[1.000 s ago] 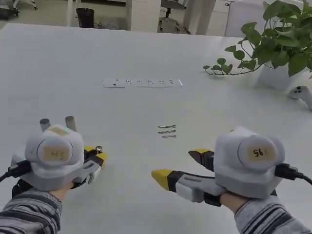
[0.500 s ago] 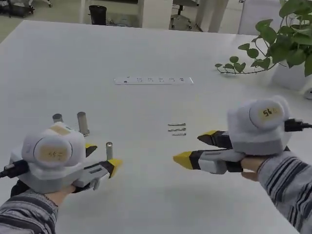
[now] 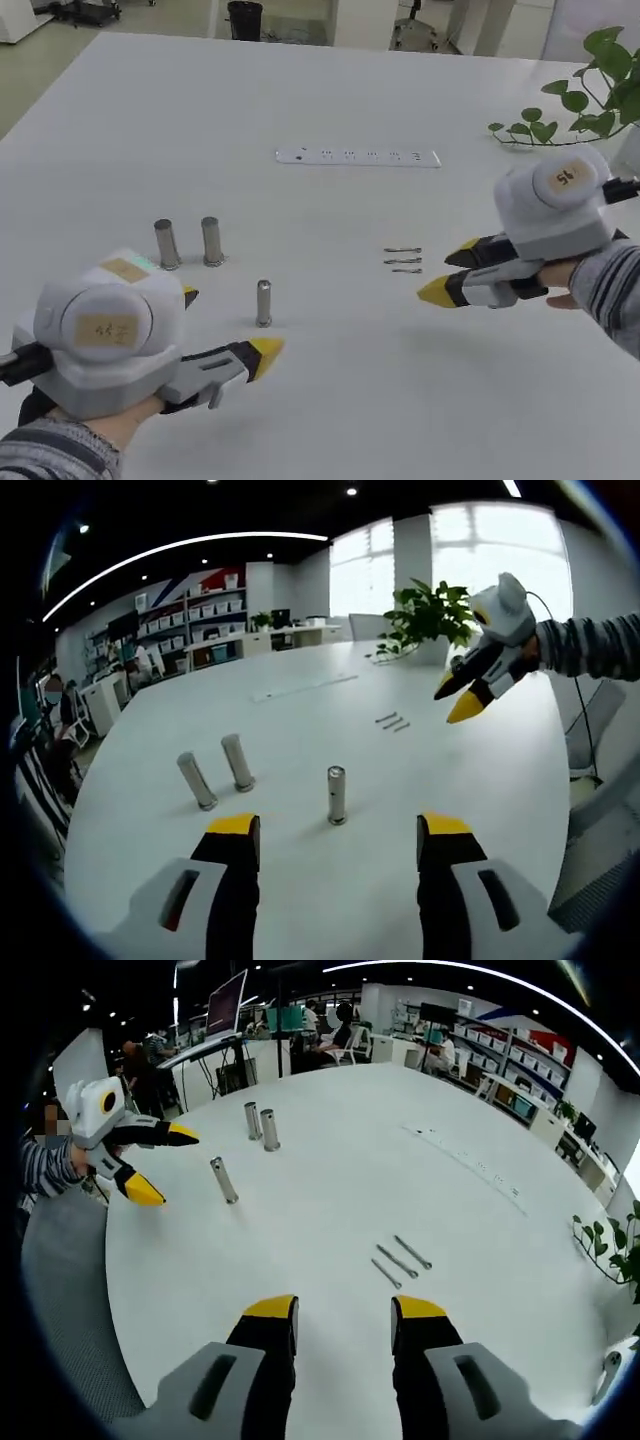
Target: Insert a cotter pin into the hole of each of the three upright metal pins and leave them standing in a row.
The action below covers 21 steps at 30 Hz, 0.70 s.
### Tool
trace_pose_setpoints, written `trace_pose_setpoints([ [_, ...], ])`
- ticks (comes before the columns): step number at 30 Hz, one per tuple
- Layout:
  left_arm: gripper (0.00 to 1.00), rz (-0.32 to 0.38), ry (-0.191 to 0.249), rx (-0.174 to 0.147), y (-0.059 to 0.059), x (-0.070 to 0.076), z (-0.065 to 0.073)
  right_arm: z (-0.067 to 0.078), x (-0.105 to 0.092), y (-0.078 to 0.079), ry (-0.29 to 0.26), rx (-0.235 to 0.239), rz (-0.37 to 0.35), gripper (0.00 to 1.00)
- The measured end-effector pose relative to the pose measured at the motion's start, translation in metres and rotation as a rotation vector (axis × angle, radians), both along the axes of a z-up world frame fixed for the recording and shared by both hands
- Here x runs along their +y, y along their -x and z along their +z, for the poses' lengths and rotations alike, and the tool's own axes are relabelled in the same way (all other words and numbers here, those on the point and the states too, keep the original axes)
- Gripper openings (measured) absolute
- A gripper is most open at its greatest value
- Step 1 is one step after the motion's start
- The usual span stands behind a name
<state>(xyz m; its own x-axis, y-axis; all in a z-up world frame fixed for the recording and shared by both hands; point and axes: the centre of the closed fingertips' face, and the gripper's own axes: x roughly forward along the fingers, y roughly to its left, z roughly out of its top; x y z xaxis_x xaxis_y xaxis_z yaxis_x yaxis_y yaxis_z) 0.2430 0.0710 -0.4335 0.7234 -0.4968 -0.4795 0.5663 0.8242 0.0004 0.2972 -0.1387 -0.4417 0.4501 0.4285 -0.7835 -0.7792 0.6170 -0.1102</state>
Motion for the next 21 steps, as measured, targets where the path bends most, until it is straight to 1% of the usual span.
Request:
trace_pose_setpoints([
  [2,0.64,0.023,0.017,-0.003,0.001,0.004,0.003,-0.004,0.001,-0.002,0.015,0.016,0.011,0.32],
  [4,0.66,0.031,0.033,-0.002,0.003,0.007,0.005,-0.007,0.002,-0.006,0.02,0.028,0.019,0.31],
  [8,0.71,0.044,0.037,0.005,0.009,0.014,0.006,-0.013,0.004,-0.017,0.056,0.041,0.061,0.29],
  [11,0.74,0.06,0.059,0.018,0.013,0.018,0.005,-0.017,0.004,-0.024,0.05,0.067,0.052,0.28],
  [12,0.75,0.063,0.061,0.019,0.014,0.02,0.005,-0.019,0.004,-0.026,0.065,0.07,0.06,0.27],
  [13,0.75,0.07,0.062,0.017,0.015,0.022,0.005,-0.022,0.0,-0.029,0.103,0.068,0.079,0.26],
  [14,0.77,0.072,0.06,0.017,0.016,0.023,0.004,-0.023,-0.001,-0.031,0.109,0.07,0.083,0.25],
  [17,0.8,0.082,0.048,0.008,0.018,0.028,0.004,-0.028,-0.002,-0.036,0.103,0.104,0.075,0.24],
  [21,0.82,0.1,0.06,0.009,0.019,0.032,0.005,-0.036,-0.006,-0.043,0.112,0.134,0.075,0.21],
])
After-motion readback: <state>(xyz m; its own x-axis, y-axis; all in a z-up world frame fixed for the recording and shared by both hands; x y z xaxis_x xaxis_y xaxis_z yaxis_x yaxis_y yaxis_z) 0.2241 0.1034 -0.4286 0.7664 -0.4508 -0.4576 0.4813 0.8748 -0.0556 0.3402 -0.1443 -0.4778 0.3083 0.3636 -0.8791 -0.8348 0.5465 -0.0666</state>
